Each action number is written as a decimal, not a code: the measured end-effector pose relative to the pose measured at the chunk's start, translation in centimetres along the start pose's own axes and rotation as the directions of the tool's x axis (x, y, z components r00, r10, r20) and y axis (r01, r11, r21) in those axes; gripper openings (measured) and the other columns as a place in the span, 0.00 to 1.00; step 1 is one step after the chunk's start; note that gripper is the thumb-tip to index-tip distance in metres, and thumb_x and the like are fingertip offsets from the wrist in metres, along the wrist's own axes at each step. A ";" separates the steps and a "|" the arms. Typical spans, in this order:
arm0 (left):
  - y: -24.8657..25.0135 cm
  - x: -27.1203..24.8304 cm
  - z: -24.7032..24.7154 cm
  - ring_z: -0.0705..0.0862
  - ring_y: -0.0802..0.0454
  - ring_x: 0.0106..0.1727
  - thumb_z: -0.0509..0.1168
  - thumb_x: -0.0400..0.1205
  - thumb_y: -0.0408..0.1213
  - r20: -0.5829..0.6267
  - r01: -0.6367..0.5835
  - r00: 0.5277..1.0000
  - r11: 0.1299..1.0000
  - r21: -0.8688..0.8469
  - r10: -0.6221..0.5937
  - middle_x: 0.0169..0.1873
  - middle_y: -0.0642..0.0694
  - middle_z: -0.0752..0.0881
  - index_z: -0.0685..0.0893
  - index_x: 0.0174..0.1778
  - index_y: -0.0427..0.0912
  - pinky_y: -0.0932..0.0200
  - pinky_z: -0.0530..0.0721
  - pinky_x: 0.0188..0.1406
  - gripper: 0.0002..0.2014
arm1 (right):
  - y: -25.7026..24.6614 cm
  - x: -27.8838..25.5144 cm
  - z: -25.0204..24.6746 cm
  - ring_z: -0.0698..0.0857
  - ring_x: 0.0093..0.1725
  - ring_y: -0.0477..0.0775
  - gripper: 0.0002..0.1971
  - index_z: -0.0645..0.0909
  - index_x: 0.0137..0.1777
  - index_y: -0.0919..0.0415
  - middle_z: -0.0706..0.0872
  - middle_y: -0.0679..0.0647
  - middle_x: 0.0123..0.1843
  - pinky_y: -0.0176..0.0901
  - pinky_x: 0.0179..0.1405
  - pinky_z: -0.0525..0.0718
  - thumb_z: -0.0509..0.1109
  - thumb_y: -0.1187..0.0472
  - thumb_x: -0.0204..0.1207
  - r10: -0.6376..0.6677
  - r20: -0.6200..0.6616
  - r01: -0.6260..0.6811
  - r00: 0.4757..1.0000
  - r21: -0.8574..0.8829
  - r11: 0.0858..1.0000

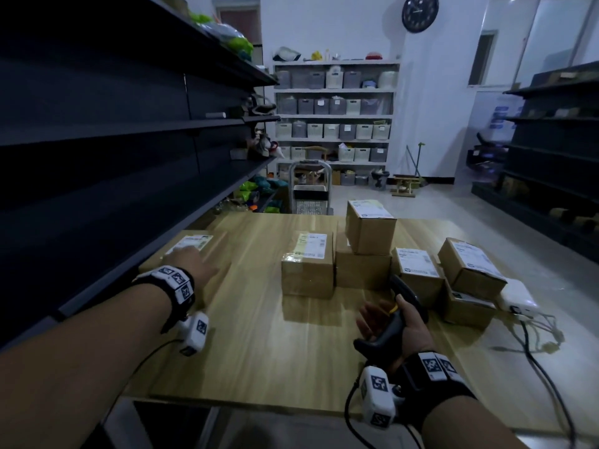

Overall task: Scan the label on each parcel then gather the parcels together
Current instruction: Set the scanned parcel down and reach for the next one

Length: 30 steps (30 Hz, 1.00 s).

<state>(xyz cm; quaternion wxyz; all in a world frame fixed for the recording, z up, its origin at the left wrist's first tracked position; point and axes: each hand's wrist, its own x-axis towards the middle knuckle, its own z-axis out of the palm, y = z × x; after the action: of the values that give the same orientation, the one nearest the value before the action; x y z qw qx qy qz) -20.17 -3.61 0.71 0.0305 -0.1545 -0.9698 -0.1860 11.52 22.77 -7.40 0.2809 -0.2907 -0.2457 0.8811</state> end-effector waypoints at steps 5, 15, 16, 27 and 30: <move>-0.2 -2.4 -1.2 0.88 0.44 0.68 0.68 0.83 0.68 0.063 -0.146 0.989 0.949 0.278 0.134 0.74 0.45 0.88 0.88 0.72 0.46 0.53 0.86 0.62 0.31 | 0.1 -0.7 -0.2 0.88 0.56 0.62 0.19 0.82 0.48 0.60 0.89 0.60 0.50 0.60 0.57 0.84 0.69 0.43 0.87 -0.026 -0.010 0.026 1.000 -0.003 1.000; 3.3 -9.7 -1.7 0.81 0.41 0.73 0.49 0.90 0.70 0.093 -0.290 0.957 0.892 0.346 0.275 0.74 0.47 0.84 0.90 0.72 0.62 0.40 0.83 0.72 0.30 | 0.3 -1.5 0.1 0.88 0.49 0.59 0.19 0.82 0.42 0.54 0.91 0.55 0.36 0.63 0.51 0.83 0.70 0.40 0.85 0.021 -0.074 -0.025 0.997 -0.055 0.998; 3.5 -10.3 -1.7 0.80 0.41 0.73 0.49 0.91 0.70 0.111 -0.304 0.953 0.893 0.331 0.283 0.74 0.47 0.83 0.89 0.72 0.64 0.39 0.82 0.73 0.29 | 0.4 -1.7 0.2 0.88 0.48 0.59 0.19 0.81 0.41 0.54 0.90 0.54 0.36 0.64 0.54 0.82 0.71 0.40 0.85 0.023 -0.074 -0.028 0.997 -0.067 0.997; 1.4 -13.1 -1.1 0.88 0.47 0.65 0.70 0.87 0.62 0.057 -0.076 0.991 0.853 -0.517 0.123 0.72 0.48 0.86 0.81 0.83 0.57 0.38 0.89 0.70 0.29 | 1.9 -2.8 0.8 0.93 0.44 0.64 0.15 0.82 0.44 0.60 0.92 0.62 0.44 0.63 0.38 0.88 0.75 0.48 0.83 0.031 -0.082 -0.047 0.996 -0.201 0.978; -0.7 -13.0 -0.3 0.86 0.41 0.70 0.79 0.82 0.56 0.146 0.151 0.988 0.589 -0.794 -0.056 0.78 0.41 0.84 0.77 0.87 0.46 0.41 0.85 0.71 0.38 | 2.7 -3.2 0.6 0.97 0.47 0.65 0.16 0.85 0.49 0.60 0.96 0.63 0.46 0.62 0.39 0.91 0.75 0.46 0.82 0.047 -0.036 -0.055 0.998 -0.254 0.966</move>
<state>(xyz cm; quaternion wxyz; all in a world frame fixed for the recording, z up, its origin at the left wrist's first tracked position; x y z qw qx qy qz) -8.01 -8.06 -0.77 -0.1044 -0.1048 -0.7900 -0.5951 12.33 18.66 -7.36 0.2221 -0.3438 -0.3450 0.8446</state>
